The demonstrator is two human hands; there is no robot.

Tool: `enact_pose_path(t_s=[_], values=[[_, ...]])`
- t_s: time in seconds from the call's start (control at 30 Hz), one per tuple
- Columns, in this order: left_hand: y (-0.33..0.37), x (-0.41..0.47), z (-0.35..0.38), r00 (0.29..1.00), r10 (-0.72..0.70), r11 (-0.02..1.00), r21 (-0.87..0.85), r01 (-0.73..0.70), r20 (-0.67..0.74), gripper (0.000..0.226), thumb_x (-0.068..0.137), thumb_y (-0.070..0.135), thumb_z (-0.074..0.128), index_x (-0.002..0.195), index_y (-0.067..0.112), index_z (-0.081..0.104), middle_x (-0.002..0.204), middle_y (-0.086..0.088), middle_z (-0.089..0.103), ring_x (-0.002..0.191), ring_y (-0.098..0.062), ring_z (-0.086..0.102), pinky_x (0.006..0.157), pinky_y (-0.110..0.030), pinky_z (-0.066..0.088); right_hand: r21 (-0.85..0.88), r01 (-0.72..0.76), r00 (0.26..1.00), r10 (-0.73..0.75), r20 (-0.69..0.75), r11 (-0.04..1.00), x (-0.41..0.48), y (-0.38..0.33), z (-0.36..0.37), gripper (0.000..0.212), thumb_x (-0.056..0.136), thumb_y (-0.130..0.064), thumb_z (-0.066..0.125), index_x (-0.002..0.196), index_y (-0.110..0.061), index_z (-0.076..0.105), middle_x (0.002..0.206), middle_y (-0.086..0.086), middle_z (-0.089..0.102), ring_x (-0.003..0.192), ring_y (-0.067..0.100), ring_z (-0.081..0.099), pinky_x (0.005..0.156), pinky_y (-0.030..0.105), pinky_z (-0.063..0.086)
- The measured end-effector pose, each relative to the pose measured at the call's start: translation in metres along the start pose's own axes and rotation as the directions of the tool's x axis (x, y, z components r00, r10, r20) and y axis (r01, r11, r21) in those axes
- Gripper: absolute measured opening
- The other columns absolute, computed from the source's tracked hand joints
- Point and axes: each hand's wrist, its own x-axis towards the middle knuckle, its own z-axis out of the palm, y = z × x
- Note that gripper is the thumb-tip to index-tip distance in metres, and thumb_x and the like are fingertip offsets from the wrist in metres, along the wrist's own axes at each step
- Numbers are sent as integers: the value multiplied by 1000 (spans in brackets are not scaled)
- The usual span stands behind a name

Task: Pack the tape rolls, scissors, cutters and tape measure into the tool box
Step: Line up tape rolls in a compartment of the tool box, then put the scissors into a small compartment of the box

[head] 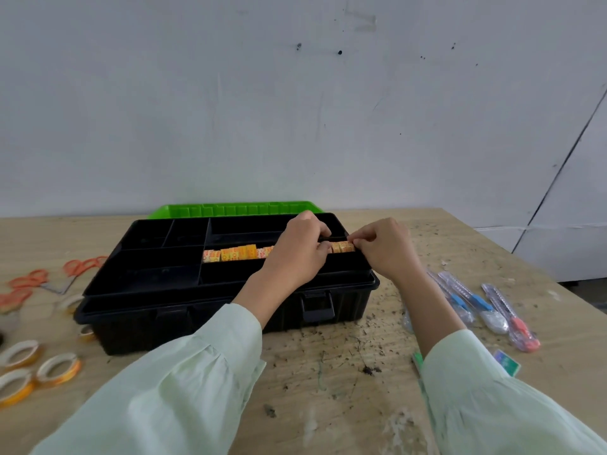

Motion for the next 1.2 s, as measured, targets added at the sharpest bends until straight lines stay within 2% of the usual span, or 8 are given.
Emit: enact_pose_path(t_s=[0.13, 0.27, 0.43, 0.63, 0.77, 0.87, 1.0, 1.2], values=[[1, -31, -17, 995, 44, 998, 41, -40, -89, 19, 90, 19, 60, 108, 15, 65, 103, 1, 59, 98, -16, 56, 92, -36, 47, 42, 63, 986, -56, -154, 997, -22, -13, 8, 26, 92, -6, 53, 112, -14, 68, 109, 5, 67, 92, 11, 55, 71, 14, 35], [-10, -63, -38, 970, 42, 995, 95, -19, -241, 9, 90, 27, 60, 85, 22, 65, 76, 10, 61, 79, -10, 53, 88, -37, 43, 200, 235, 949, -180, -259, 951, -50, -37, 24, 25, 91, -4, 53, 107, -15, 68, 103, -3, 66, 88, 4, 56, 67, -2, 37], [-35, -107, -65, 921, 14, 998, 60, 10, -389, 18, 93, 19, 54, 108, 15, 63, 96, 4, 55, 92, -12, 51, 86, -29, 43, 304, 439, 882, -341, -326, 846, -92, -76, 59, 19, 90, -3, 55, 99, -15, 67, 94, -5, 65, 84, 2, 59, 74, 4, 42], [-82, -168, -100, 867, -48, 989, 96, 109, -495, 17, 85, 3, 58, 100, 11, 61, 90, 1, 57, 83, -10, 53, 77, -24, 45, 341, 543, 837, -462, -293, 767, -131, -113, 104, 18, 89, -3, 57, 99, -14, 66, 92, -5, 63, 86, 3, 58, 76, 6, 42], [-118, -207, -119, 839, -188, 964, 69, 258, -511, 23, 79, -5, 58, 93, 13, 59, 89, 1, 55, 83, -14, 53, 75, -22, 42, 250, 550, 835, -526, -161, 797, -142, -131, 123, 31, 92, -15, 56, 123, -20, 61, 120, -6, 60, 117, 9, 50, 100, 17, 37], [-141, -231, -125, 828, -343, 901, 96, 424, -443, 19, 81, 2, 61, 95, 14, 61, 95, 1, 53, 91, -17, 52, 79, -29, 44, 63, 546, 837, -547, 14, 836, -145, -135, 135, 48, 96, -30, 52, 143, -29, 42, 147, -8, 42, 141, 11, 27, 120, 37, 12], [-161, -251, -128, 806, -478, 764, 288, 578, -349, 26, 85, 22, 64, 111, 21, 62, 112, 2, 51, 107, -15, 47, 93, -31, 42, -124, 563, 826, -557, 81, 817, -146, -130, 149, 57, 97, -39, 46, 149, -36, 24, 157, -9, 24, 148, 12, 9, 117, 40, -12], [-164, -252, -125, 823, -438, 735, 383, 559, -361, 21, 87, 27, 61, 108, 29, 62, 114, 6, 49, 111, -12, 43, 96, -30, 30, -163, 571, 819, -571, 49, 805, -144, -128, 152, 60, 94, -31, 52, 148, -36, 27, 151, -10, 35, 145, 12, 17, 116, 38, -13]])
